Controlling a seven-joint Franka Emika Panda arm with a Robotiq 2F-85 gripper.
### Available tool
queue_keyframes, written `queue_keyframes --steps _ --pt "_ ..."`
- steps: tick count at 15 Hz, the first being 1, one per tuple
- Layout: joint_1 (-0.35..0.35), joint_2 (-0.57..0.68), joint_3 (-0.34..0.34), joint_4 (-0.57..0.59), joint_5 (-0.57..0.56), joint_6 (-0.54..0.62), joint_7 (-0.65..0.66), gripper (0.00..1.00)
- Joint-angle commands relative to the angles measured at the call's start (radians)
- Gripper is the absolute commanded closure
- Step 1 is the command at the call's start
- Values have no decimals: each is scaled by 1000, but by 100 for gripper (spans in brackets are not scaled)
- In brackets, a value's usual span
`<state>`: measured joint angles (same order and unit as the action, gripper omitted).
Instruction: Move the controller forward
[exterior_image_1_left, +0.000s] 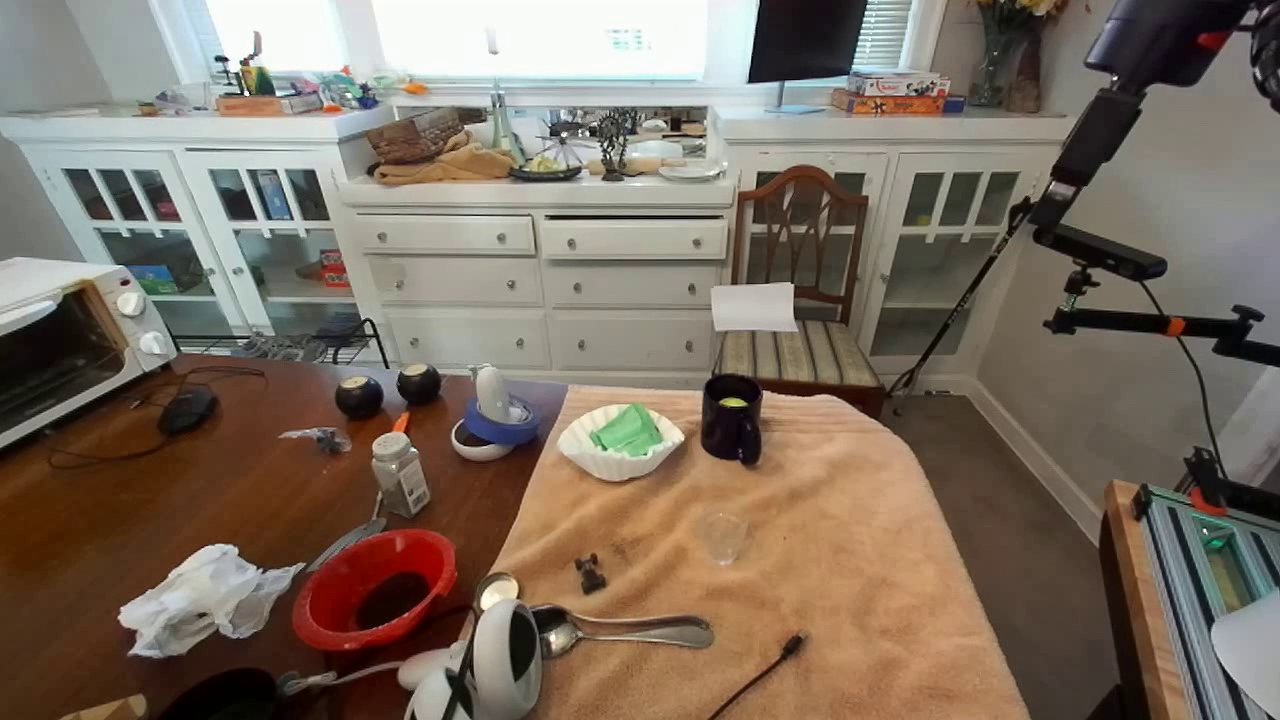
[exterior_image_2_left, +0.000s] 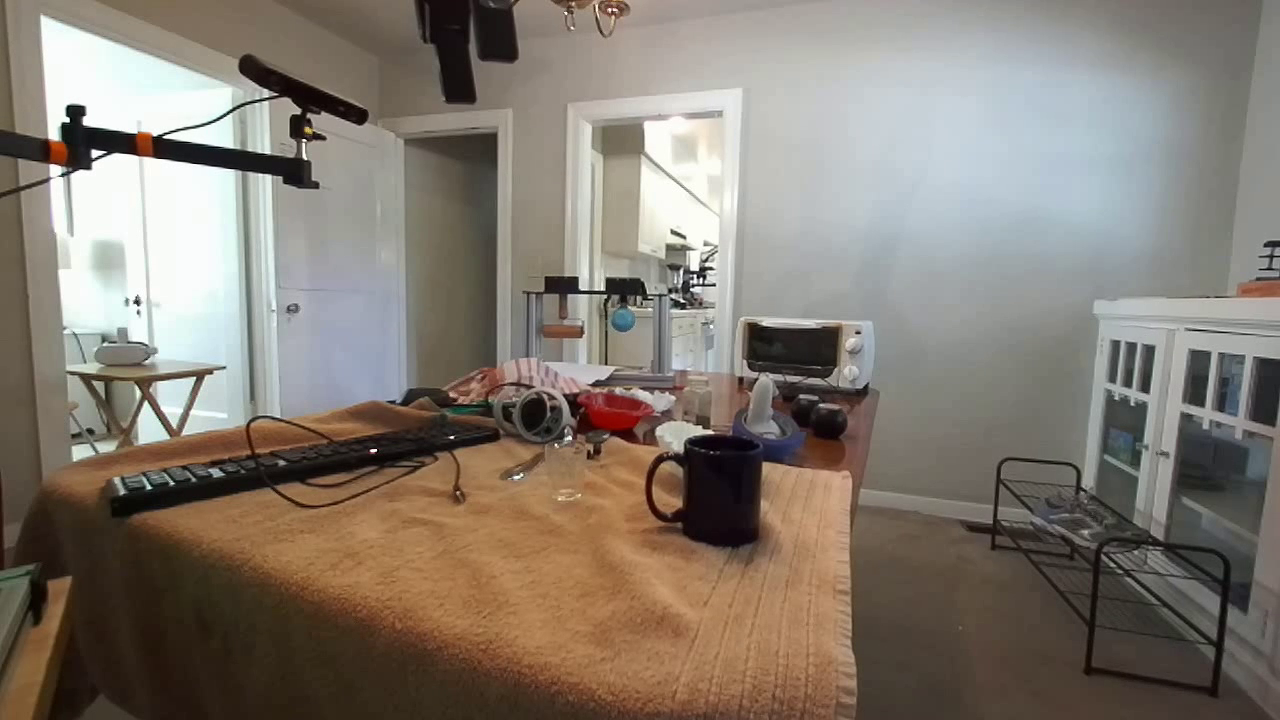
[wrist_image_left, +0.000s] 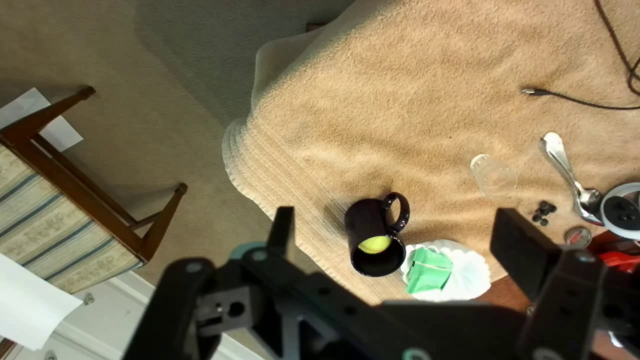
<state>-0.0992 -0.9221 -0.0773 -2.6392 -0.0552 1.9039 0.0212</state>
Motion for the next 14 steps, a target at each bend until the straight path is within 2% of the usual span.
queue_keyframes --steps 1,3,6,10,14 --pt "-2 1 2 3 2 -3 -2 0" --pt "-2 1 2 3 2 -3 -2 0" --pt "15 81 -6 7 -20 119 -53 0" --pt "64 249 -49 46 -10 290 -197 0" --pt "110 455 -103 159 49 338 -305 0"
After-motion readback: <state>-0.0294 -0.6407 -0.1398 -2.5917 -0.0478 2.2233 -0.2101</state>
